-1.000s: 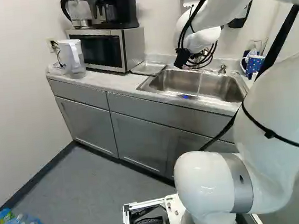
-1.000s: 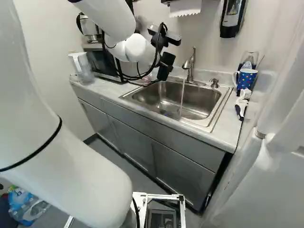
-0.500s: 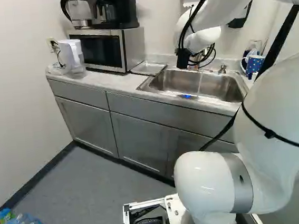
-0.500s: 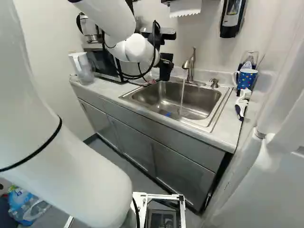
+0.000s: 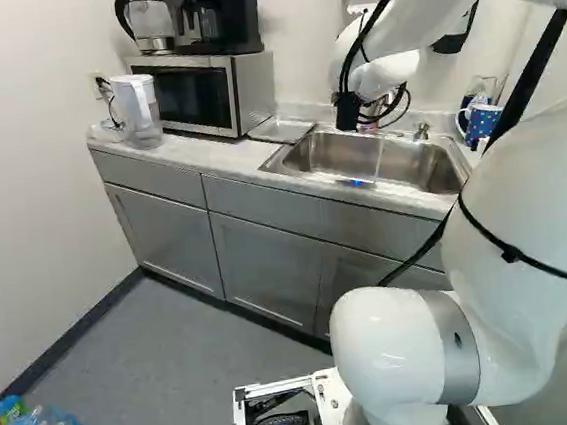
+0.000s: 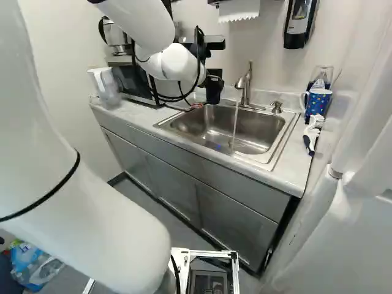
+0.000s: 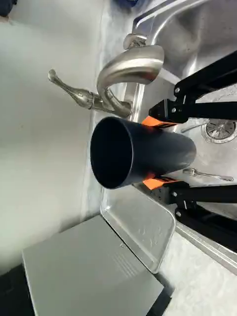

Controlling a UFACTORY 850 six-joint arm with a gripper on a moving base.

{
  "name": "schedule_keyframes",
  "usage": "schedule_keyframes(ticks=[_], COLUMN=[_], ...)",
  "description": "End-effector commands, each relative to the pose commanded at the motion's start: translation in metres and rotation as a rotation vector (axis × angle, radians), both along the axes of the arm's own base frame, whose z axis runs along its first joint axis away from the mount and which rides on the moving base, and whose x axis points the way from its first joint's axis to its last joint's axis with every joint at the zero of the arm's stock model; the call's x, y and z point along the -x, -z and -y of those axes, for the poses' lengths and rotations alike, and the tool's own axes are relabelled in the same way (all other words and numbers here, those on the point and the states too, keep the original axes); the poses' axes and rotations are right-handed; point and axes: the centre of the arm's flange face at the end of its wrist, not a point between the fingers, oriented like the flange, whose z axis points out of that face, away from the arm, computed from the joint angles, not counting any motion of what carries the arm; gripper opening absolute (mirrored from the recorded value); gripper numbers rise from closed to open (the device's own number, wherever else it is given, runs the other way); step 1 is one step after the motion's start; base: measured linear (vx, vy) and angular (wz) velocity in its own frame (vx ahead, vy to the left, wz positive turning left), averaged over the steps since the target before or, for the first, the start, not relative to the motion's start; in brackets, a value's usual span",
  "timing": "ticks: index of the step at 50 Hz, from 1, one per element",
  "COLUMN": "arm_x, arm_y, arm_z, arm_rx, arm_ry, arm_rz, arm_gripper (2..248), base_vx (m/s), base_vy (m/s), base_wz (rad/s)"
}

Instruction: Rinse the cup and place it in the tray

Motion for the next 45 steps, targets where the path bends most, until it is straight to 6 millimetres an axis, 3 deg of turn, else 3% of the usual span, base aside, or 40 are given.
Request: schedule_keyframes(ticks=[45], arm_x=[-0.066], arm_y=[-0.005], arm_z=[-0.052], arm_rx=[0.009], arm_ry=[-0.126], arm_rz=[0.048], arm_gripper=[120], base_vx=[0.0], base_vy=[0.0], base_wz=[0.0])
